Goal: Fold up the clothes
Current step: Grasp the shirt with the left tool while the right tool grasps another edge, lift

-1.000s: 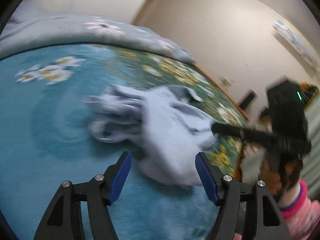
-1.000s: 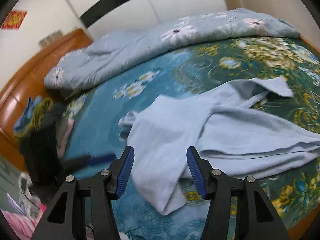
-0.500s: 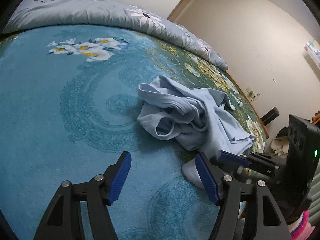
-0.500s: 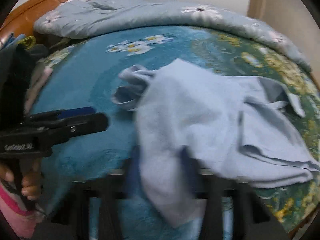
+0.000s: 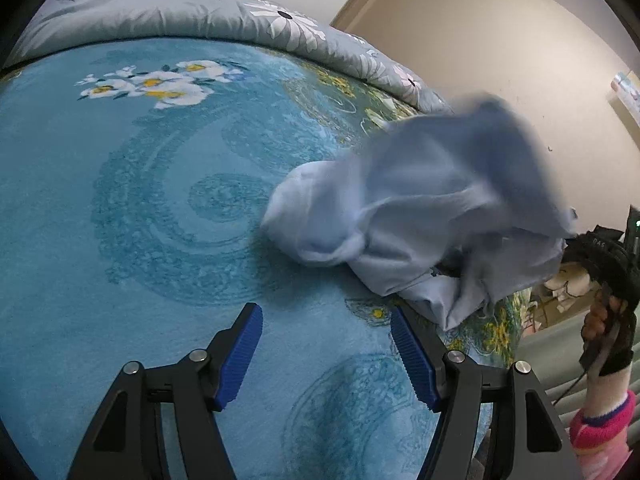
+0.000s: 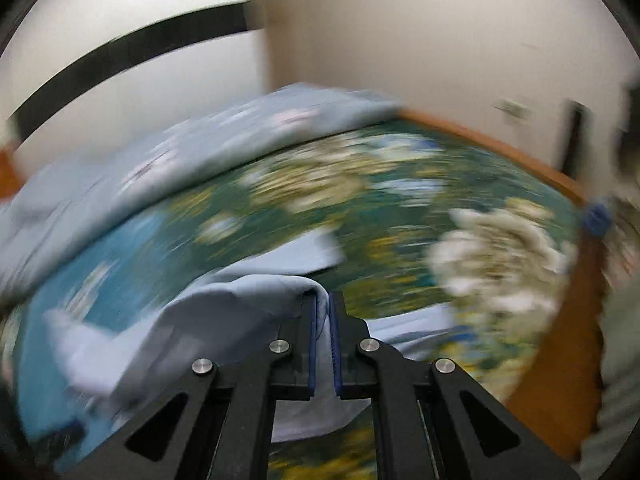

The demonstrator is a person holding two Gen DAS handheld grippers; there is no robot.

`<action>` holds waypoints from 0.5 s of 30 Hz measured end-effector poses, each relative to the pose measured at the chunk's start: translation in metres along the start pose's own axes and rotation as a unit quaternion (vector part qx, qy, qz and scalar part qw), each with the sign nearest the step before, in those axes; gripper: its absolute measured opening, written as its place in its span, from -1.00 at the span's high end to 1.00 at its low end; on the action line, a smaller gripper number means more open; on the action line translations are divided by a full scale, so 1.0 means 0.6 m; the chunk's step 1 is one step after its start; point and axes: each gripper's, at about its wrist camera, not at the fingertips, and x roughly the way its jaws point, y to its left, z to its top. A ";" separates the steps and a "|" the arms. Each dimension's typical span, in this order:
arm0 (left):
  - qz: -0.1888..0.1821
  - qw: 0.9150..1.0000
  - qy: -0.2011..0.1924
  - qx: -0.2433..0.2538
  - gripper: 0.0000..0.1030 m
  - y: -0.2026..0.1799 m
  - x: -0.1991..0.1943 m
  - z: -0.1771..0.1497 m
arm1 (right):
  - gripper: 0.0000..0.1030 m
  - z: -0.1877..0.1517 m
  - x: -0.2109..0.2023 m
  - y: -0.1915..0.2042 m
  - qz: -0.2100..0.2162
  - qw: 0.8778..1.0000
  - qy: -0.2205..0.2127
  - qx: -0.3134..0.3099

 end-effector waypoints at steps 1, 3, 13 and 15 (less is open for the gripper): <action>0.002 1.000 0.000 0.004 -0.37 -0.004 0.003 0.004 | 0.88 0.005 0.005 -0.030 -0.014 1.000 0.000 0.025; 0.006 1.000 0.001 0.012 -0.37 -0.011 0.010 0.013 | 0.88 0.007 0.017 -0.088 -0.040 0.997 0.007 0.071; 0.017 0.998 0.009 0.064 -0.37 -0.043 0.040 0.068 | 0.87 -0.038 0.094 -0.209 -0.074 0.986 0.093 0.116; 0.014 0.997 0.013 0.079 -0.37 -0.047 0.044 0.083 | 0.86 -0.041 0.086 -0.209 -0.060 0.989 0.095 0.100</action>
